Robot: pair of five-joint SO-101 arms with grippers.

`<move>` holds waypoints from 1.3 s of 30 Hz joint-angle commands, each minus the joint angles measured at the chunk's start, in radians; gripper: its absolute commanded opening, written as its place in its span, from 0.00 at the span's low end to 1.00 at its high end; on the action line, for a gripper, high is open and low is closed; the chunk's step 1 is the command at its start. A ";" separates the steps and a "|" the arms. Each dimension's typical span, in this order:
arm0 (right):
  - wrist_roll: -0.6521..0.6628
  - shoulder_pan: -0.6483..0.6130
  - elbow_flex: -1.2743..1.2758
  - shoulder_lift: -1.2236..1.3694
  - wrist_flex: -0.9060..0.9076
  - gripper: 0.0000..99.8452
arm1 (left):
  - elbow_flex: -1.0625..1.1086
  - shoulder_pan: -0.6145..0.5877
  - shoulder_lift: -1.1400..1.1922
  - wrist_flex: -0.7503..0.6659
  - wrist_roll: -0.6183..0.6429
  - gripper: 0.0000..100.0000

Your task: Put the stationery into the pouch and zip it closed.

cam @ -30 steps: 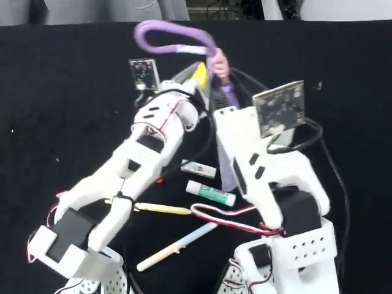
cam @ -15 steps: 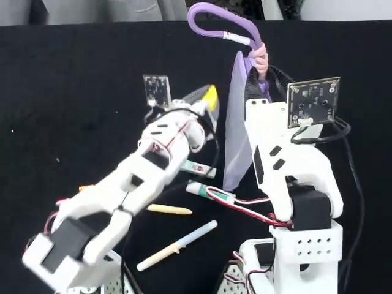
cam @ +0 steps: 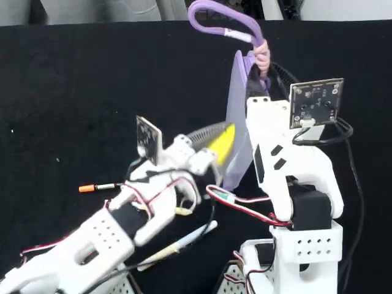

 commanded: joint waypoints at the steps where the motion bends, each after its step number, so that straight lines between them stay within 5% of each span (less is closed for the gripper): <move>1: -0.008 0.072 -0.001 -0.008 -0.057 0.01 | -0.001 0.088 -0.137 0.109 -0.064 0.03; 14: 0.002 0.276 0.002 -0.018 0.094 0.01 | -0.073 0.137 0.155 0.091 -0.087 0.03; 18: 0.135 0.336 -0.005 -0.018 0.207 0.01 | -0.079 0.171 0.172 0.091 -0.084 0.03; 28: 0.446 0.249 -0.007 -0.010 0.482 0.01 | -0.031 0.180 0.172 0.092 -0.086 0.03; 34: 0.486 0.155 -0.044 -0.008 0.647 0.01 | -0.019 0.174 0.172 0.097 -0.086 0.03; 39: 0.641 0.160 -0.038 -0.008 0.801 0.01 | -0.002 0.171 0.172 0.097 -0.086 0.03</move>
